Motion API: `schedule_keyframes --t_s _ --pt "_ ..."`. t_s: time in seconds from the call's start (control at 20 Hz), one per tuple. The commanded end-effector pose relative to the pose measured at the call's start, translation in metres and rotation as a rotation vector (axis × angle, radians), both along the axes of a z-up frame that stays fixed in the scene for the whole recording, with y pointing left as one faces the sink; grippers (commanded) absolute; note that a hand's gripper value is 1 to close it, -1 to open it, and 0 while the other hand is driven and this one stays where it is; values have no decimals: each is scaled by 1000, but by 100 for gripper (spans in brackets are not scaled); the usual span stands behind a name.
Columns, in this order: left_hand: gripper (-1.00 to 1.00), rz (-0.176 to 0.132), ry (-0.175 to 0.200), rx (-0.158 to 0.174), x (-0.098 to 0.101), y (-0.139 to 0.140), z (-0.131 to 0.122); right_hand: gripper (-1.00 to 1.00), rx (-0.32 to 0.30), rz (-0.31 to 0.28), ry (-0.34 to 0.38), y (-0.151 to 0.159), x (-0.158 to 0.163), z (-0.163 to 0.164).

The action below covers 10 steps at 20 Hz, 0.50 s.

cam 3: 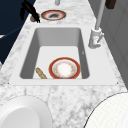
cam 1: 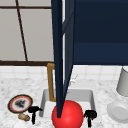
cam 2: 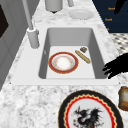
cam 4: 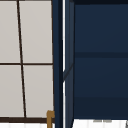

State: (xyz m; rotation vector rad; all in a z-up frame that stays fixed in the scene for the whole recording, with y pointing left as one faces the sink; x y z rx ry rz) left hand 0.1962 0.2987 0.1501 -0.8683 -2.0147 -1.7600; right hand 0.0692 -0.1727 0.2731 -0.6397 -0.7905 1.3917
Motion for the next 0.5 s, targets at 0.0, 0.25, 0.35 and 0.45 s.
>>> schedule_keyframes --t_s 0.0,0.25,0.35,0.45 --pt "0 0 0 0 0 0 0 -100 -24 1 -31 7 6 -3" --pt "0 12 -14 -5 0 0 0 -100 -33 20 -100 10 15 -6" --pt "0 15 -17 -6 0 -1 -1 -100 -13 24 -122 9 30 -7" --pt "0 18 -20 -7 0 -1 -1 -100 -1 21 -129 9 42 -8"
